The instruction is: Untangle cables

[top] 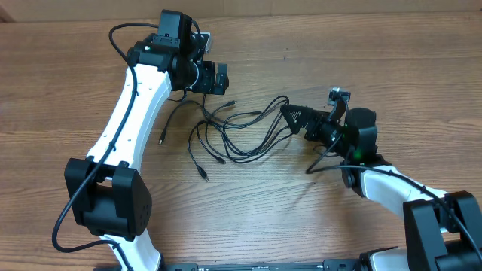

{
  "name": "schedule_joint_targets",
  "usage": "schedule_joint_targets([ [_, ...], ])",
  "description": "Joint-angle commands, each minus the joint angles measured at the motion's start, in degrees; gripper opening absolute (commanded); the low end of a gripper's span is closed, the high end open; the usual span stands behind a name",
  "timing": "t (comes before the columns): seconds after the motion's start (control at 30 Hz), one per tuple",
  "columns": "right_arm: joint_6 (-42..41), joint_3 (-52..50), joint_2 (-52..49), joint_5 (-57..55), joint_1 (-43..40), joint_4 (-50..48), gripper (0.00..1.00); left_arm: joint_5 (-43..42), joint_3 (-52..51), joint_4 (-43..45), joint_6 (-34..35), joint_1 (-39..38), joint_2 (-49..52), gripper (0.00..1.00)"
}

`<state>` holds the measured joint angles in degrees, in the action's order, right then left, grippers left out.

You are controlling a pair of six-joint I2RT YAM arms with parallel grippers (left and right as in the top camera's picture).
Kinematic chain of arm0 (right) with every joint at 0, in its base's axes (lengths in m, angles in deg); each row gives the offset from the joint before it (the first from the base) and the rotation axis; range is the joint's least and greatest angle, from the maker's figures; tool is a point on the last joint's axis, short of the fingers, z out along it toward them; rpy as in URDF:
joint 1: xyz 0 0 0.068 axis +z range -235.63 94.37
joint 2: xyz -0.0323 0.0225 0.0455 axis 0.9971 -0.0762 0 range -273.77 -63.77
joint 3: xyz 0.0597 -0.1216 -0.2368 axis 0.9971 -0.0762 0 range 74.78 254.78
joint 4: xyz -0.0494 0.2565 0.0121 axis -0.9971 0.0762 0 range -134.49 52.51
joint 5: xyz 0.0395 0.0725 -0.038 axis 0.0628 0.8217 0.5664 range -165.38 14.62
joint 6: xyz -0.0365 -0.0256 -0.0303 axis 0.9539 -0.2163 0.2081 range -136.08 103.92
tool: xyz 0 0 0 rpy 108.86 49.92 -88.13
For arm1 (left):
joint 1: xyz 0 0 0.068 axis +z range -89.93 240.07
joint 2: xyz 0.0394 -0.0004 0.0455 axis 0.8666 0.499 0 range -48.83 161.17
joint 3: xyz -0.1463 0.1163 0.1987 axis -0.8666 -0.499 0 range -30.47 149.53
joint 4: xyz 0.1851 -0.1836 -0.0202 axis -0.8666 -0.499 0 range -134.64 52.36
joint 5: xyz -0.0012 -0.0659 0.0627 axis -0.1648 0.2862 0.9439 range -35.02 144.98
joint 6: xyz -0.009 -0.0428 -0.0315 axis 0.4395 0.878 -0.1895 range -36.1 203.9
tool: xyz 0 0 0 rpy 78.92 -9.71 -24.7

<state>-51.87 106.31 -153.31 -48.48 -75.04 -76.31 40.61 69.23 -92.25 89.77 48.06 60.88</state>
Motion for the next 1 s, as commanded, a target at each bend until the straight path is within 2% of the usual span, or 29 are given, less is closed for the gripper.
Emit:
schedule_joint_targets([
  [0.0, 0.0, 3.3, -0.3, -1.8, 0.3, 2.5, 0.97, -0.1, 0.5, 0.0, 0.6, -0.2, -1.0, 1.00],
  [0.07, 0.0, 3.5, -0.3, 0.3, 0.5, 2.5, 1.00, -0.1, 0.5, 0.0, 0.5, -0.2, -1.0, 1.00],
  [0.4, -0.2, 5.3, -0.3, 2.4, 0.4, 3.2, 1.00, -0.1, 0.5, 0.0, 0.5, -0.2, -1.0, 1.00],
  [0.5, 1.0, 11.2, -0.3, 1.0, 0.4, 12.1, 1.00, -0.1, 0.5, 0.0, 0.5, -0.2, -1.0, 0.99],
  [0.67, 9.7, 25.2, -0.3, -2.9, 0.6, 33.9, 1.00, -0.1, 0.5, 0.0, 0.5, -0.2, -1.0, 1.00],
  [0.73, 10.8, 28.8, -0.3, -2.9, 0.6, 39.0, 1.00, -0.1, 0.5, 0.0, 0.5, -0.2, -1.0, 1.00],
  [0.97, 10.8, 30.1, -1.1, -4.7, 0.7, 40.9, 1.00, -0.1, 0.5, 0.0, 0.5, -0.2, -1.0, 1.00],
])
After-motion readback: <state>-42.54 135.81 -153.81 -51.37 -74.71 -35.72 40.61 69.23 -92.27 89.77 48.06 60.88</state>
